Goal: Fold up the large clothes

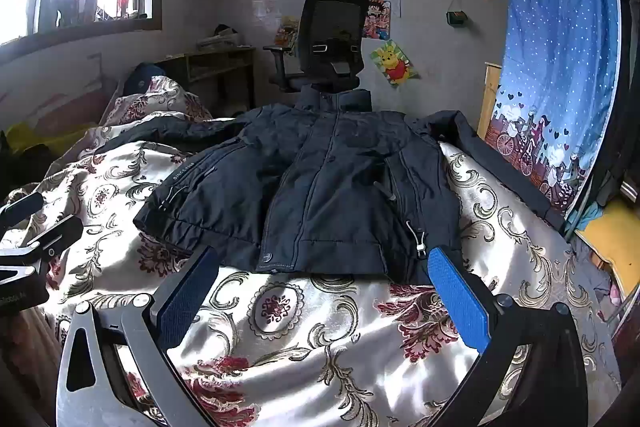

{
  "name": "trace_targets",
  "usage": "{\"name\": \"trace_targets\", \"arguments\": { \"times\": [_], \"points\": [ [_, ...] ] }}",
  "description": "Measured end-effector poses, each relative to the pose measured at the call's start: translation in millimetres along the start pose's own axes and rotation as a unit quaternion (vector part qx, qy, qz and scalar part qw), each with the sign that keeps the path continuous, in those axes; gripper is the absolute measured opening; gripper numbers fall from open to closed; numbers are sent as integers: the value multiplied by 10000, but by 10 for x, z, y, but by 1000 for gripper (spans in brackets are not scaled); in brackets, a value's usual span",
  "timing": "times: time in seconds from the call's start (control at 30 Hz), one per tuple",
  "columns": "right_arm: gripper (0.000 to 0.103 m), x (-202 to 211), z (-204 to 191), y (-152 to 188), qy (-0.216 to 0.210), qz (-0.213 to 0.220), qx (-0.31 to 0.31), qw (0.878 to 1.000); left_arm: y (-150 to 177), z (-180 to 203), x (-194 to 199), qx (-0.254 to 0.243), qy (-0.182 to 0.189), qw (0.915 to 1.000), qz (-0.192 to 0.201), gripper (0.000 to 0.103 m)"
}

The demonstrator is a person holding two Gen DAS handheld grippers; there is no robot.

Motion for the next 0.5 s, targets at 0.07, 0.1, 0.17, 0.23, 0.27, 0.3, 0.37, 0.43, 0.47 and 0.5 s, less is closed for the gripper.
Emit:
{"name": "trace_targets", "arguments": {
  "times": [0.07,0.1,0.17,0.23,0.27,0.3,0.37,0.43,0.47,0.5],
  "points": [
    [102,2,1,-1,5,8,7,10000,1,0,0,-3,-5,10000,-4,103],
    [102,3,1,-1,5,10,4,10000,1,0,-1,-4,-2,10000,-8,103],
    [102,4,1,-1,3,10,4,10000,1,0,-1,-5,-2,10000,-9,103],
    [102,3,1,-1,6,8,-4,10000,2,1,0,-8,6,10000,-10,103],
    [102,3,1,-1,7,7,-9,10000,1,1,0,-12,0,10000,-10,103],
    [102,3,1,-1,6,7,-14,10000,1,1,1,-10,0,10000,-9,103],
    [102,4,1,-1,-1,12,-5,10000,2,1,2,-12,0,10000,-5,103],
    [102,1,-2,0,-3,11,-10,10000,2,1,-1,-14,0,10000,-15,103],
    [102,0,2,1,-5,11,-8,10000,2,1,0,-12,2,10000,-15,103],
    [102,-2,2,2,-5,10,-9,10000,3,1,0,-12,0,10000,-18,103]
  ]
}}
Point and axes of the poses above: each gripper's, at about its wrist camera, not at the fingertips, and x roughly against the way its jaws point, z to its right, y to its underside, the point moved 7 cm from there along -x, roughly the way its jaws point, and after that the axes turned 12 degrees about -y, right-handed, at the moved point
